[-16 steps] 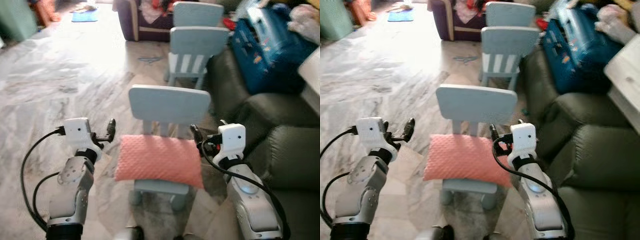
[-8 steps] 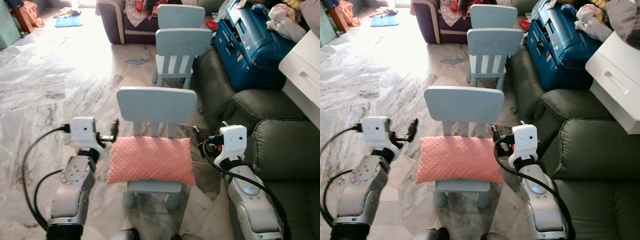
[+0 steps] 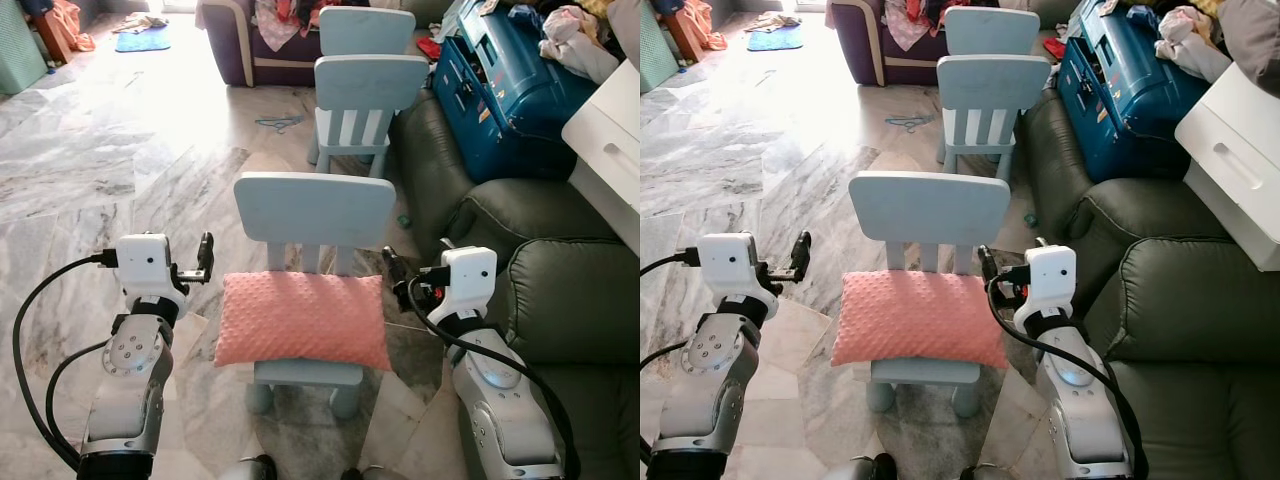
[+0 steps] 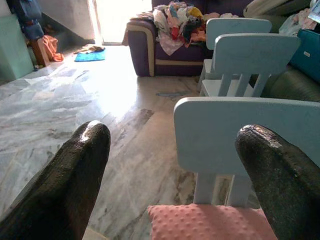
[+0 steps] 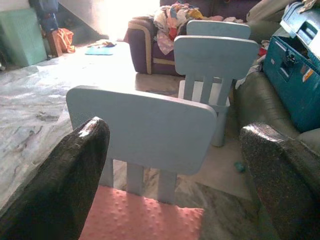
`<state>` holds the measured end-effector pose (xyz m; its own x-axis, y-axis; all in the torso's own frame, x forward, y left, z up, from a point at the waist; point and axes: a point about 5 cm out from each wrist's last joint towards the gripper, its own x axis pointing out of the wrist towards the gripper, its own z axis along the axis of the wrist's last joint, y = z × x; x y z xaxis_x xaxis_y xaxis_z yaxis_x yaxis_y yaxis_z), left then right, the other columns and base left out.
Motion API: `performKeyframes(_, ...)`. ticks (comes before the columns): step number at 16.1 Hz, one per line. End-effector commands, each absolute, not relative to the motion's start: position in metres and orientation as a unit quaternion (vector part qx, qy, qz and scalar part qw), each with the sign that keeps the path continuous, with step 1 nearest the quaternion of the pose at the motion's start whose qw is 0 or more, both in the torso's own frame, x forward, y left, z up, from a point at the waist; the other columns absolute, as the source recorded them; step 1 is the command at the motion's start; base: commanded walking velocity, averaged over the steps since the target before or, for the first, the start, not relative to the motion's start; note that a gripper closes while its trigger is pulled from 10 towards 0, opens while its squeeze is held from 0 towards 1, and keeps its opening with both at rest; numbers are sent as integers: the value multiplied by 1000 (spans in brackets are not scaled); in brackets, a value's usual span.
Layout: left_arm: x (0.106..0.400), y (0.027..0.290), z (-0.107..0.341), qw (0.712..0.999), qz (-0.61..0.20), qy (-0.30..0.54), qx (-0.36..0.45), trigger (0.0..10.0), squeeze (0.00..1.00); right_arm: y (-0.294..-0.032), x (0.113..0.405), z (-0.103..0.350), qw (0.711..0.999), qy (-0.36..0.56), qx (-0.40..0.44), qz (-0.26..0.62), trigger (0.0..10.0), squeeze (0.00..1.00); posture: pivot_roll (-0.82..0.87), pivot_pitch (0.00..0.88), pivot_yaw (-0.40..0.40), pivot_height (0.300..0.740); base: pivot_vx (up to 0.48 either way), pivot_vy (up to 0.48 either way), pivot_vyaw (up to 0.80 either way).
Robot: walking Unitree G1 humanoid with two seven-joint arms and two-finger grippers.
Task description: Move the pillow to the sofa
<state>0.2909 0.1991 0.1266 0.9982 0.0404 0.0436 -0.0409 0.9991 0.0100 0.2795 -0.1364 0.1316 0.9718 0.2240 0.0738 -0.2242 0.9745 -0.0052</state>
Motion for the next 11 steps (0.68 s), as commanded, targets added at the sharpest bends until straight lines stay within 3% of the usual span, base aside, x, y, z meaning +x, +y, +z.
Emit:
performKeyframes(1, 287, 202, 121, 999, 31, -7, -3, 10000, 0, -133, 277, 136, 991, -45, 6, 127, 10000, 0, -78, 134, -28, 740, 0, 0, 0)
performKeyframes(7, 281, 193, 115, 1000, -1, -5, -23, 10000, 0, -130, 275, 135, 989, -42, 9, 141, 10000, 0, -79, 136, -29, 740, 0, 0, 0)
performKeyframes(11, 281, 193, 116, 1000, -5, -5, -30, 10000, 0, -130, 275, 134, 989, -41, 8, 142, 10000, 0, -79, 138, -29, 740, 310, 0, 0)
